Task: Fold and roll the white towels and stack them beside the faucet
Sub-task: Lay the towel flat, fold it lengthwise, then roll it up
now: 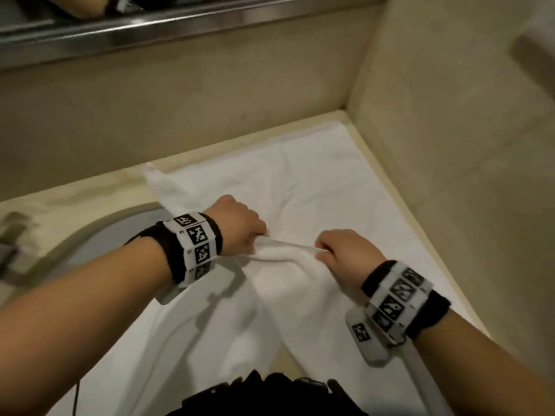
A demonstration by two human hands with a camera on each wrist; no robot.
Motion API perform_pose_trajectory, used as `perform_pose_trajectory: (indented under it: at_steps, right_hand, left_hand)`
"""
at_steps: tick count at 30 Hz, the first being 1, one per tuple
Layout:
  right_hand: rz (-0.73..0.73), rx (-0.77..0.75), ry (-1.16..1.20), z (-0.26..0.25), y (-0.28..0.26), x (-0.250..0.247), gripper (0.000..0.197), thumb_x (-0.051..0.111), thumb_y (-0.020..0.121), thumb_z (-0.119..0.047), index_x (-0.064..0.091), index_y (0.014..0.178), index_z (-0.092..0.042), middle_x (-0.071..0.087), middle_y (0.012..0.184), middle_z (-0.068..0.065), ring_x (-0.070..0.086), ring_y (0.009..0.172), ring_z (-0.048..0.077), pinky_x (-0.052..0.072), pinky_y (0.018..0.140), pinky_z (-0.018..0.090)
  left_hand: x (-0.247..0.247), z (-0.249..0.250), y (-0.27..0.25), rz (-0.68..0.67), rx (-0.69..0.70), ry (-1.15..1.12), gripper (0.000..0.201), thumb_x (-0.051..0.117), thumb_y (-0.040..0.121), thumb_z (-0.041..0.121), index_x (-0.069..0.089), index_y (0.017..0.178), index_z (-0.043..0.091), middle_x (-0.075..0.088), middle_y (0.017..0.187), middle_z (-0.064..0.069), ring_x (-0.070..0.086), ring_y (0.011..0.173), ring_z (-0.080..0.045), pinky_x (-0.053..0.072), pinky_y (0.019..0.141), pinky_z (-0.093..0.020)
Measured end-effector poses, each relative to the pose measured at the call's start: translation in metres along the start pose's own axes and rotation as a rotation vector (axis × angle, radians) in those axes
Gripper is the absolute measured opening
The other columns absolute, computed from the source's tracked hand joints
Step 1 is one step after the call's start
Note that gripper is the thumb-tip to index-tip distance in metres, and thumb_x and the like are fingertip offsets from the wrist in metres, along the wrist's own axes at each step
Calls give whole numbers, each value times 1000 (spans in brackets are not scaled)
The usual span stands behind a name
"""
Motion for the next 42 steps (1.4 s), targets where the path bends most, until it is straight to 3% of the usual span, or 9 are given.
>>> perform_pose_trajectory:
  at_steps: [6, 10, 14, 18, 23, 27, 30, 37, 42]
  right_hand:
    - [-78, -15, -26, -5, 6, -20, 10, 47, 89, -33, 46, 82, -26, 52, 85, -5, 51, 81, 19, 33, 67, 28]
    - [-66, -161, 37, -75, 44, -16, 40, 51, 87, -45, 47, 117, -19, 59, 108, 3, 57, 99, 24, 34, 73, 27]
    - [130, -237, 221, -118, 71, -34, 33, 43, 94, -36, 54, 110, -9, 63, 107, 16, 57, 100, 31, 27, 67, 25]
    - [462, -39, 464, -52, 63, -77, 29, 49, 92, -33, 63, 94, -8, 63, 91, 11, 59, 95, 31, 27, 63, 24]
    - [259, 428, 253, 58, 52, -73, 44, 47, 93, -32, 49, 126, -3, 52, 133, 18, 48, 122, 31, 36, 98, 31]
    - [138, 471, 121, 81, 58, -69, 37, 45, 92, -35, 50, 118, -9, 57, 121, 12, 53, 106, 29, 38, 85, 30]
    - [156, 452, 130, 76, 75, -82, 28, 44, 91, -38, 53, 103, -13, 62, 111, 10, 53, 89, 25, 37, 75, 27]
    - [160, 387, 139, 53, 134, -118, 40, 43, 94, -36, 50, 119, -5, 56, 124, 16, 53, 112, 32, 40, 89, 31]
    - [360, 447, 141, 67, 124, -128, 31, 40, 92, -22, 52, 107, 2, 59, 111, 26, 55, 100, 37, 35, 74, 32]
  left_hand:
    - [0, -60, -25, 24, -172, -144, 18, 46, 89, 28, 57, 103, 24, 65, 104, 1, 59, 96, -24, 35, 82, -28]
    - [-30, -71, -30, 178, -167, -218, 21, 48, 90, 19, 59, 107, 16, 61, 107, -6, 55, 101, -26, 43, 90, -35]
    - [-75, -65, -28, 494, -117, -227, 21, 54, 88, 17, 64, 104, 10, 60, 108, -11, 54, 105, -29, 29, 89, -32]
    - [-93, -69, -22, 815, -205, -333, 30, 60, 83, 19, 58, 113, 14, 52, 121, -12, 47, 113, -32, 35, 96, -39]
    - [-43, -72, 10, 498, -563, -737, 52, 62, 84, 29, 42, 130, 15, 42, 132, -15, 46, 120, -32, 36, 105, -38]
    - [-14, -61, 41, 332, -675, -945, 43, 57, 86, 37, 48, 121, 14, 58, 120, -9, 56, 103, -25, 42, 88, -29]
    - [-17, -61, 60, 343, -719, -949, 39, 55, 87, 40, 52, 116, 14, 62, 115, -7, 55, 96, -23, 38, 78, -25]
    - [-24, -81, 85, 478, -826, -1270, 35, 54, 88, 39, 55, 106, 10, 66, 89, -11, 64, 86, -28, 51, 89, -38]
    - [-24, -85, 91, 561, -781, -1597, 21, 51, 92, 20, 50, 73, 12, 58, 66, -7, 54, 53, -18, 50, 61, -31]
Point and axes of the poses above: each hand's wrist, its own y-axis towards the middle knuckle, its own x-axis out of the palm, z = x × y, the point moved 2 cm from there along y, towards the middle knuckle
